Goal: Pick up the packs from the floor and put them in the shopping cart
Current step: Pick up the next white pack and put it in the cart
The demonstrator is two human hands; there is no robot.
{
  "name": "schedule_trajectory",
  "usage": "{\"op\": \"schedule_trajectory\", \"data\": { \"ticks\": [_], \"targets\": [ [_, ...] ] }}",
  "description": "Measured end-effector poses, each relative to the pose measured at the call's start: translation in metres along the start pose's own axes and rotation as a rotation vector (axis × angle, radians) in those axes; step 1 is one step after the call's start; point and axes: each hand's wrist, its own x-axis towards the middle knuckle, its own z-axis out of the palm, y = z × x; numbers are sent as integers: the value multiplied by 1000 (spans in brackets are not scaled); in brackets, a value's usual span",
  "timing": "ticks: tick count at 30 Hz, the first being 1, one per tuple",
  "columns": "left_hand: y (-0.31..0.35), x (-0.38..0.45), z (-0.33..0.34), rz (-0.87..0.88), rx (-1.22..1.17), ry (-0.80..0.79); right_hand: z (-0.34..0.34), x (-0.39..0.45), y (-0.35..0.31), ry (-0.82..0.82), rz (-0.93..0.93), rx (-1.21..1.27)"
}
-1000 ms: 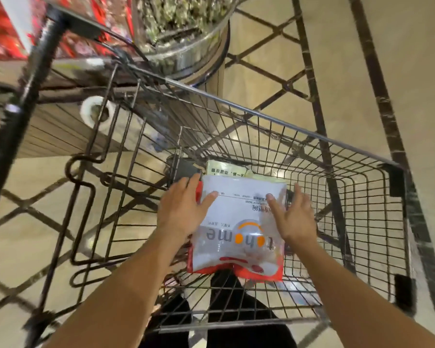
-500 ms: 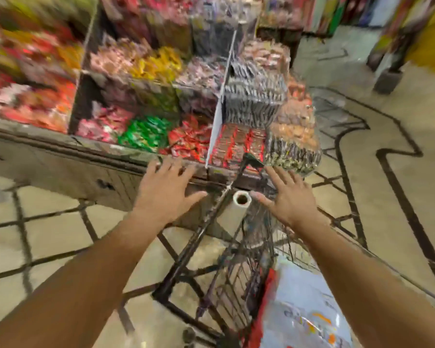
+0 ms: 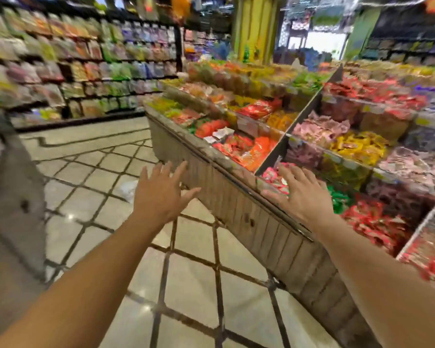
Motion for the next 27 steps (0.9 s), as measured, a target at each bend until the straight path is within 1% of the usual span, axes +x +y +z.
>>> {"op": "schedule_trajectory", "data": {
  "ticks": [4, 7, 10, 13, 17, 23, 27],
  "targets": [
    [-96, 18, 15, -183, 18, -6, 22, 69, -97, -18, -183, 3],
    [-158, 39, 35, -257, 60, 19, 45, 125, -157, -25, -303, 34],
    [-204, 73, 56, -315, 90, 28, 71, 186, -209, -23, -348, 95],
    [-239, 123, 75, -353, 84, -18, 95, 245, -251, -24, -400, 106],
    [-274, 194, 100, -365, 114, -4, 114, 329, -293, -9, -457, 134],
    [-331, 286, 135, -388, 113, -9, 138, 447, -350, -21, -481, 99],
    [-381, 347, 171, -424, 77, -30, 166, 521, -399, -27, -502, 77]
  ]
}}
